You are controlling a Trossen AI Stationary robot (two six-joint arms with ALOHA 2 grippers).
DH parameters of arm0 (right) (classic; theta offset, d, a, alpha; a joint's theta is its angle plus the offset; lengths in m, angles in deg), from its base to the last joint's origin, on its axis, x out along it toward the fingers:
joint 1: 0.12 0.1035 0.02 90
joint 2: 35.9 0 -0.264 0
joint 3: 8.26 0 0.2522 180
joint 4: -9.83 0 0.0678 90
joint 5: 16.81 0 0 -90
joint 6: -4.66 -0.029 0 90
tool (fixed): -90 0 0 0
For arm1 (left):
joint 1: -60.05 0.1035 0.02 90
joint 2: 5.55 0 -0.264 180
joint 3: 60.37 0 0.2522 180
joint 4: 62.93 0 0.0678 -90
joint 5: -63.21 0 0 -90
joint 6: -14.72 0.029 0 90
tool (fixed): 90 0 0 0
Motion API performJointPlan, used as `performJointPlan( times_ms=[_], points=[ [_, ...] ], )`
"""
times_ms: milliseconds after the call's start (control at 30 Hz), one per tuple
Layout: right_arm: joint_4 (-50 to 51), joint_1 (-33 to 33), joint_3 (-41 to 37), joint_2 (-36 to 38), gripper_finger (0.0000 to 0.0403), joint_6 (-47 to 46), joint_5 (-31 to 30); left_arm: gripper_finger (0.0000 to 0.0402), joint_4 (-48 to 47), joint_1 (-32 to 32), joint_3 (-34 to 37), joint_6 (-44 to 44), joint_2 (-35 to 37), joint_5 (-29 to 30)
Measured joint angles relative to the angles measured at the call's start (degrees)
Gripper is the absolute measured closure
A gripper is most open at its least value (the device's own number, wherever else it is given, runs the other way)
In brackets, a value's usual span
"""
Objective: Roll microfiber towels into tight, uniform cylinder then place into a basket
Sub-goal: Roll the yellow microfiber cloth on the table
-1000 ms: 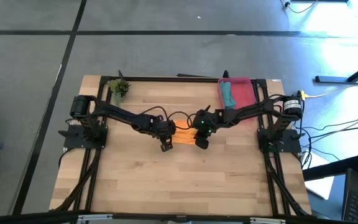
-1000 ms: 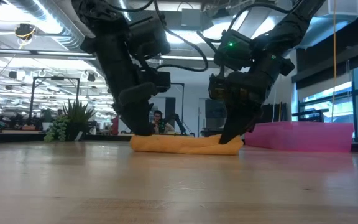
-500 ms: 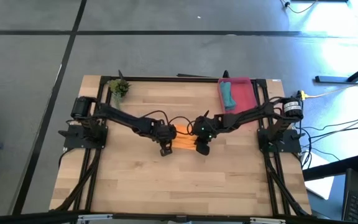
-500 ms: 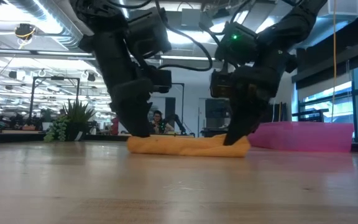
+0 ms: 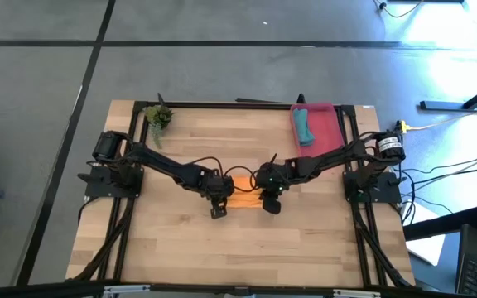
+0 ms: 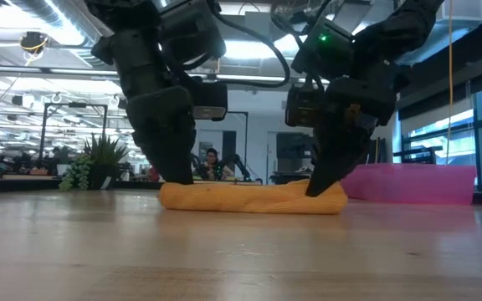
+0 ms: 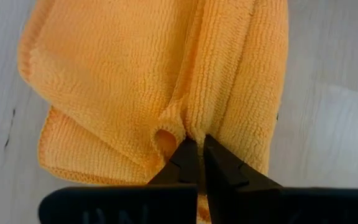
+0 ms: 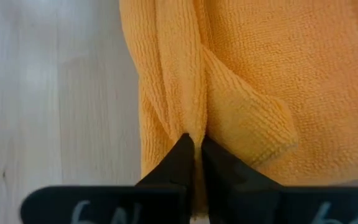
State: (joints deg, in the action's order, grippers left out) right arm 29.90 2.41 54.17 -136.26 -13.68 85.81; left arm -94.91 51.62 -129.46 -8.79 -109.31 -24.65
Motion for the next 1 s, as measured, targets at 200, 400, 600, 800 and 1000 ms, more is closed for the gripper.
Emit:
performJointPlan(
  times_ms=[200, 400, 600, 800, 1000],
  points=[
    [-1.32, 0.03, -0.13, 0.00, 0.0344, 0.45, 0.03, 0.0402, 0.00, 0.00, 0.00, 0.04, -0.01, 0.01],
    [-1.71, -1.16, -0.13, 0.00, 0.0289, 1.84, 0.17, 0.0402, -0.42, -0.04, 0.07, 0.07, -0.01, -0.12],
    [-0.24, -2.85, 1.70, 0.00, 0.0274, 1.06, 0.06, 0.0402, -0.44, 0.00, 0.07, 0.07, -0.01, -0.09],
    [4.65, -2.81, 4.97, 0.00, 0.0273, 4.16, -0.10, 0.0402, -0.44, 0.00, 0.07, 0.07, -0.01, 0.04],
    [10.81, -2.38, 7.90, 2.44, 0.0273, 6.67, -5.51, 0.0402, -0.43, 0.00, 0.07, 0.04, -0.01, 0.08]
  ],
)
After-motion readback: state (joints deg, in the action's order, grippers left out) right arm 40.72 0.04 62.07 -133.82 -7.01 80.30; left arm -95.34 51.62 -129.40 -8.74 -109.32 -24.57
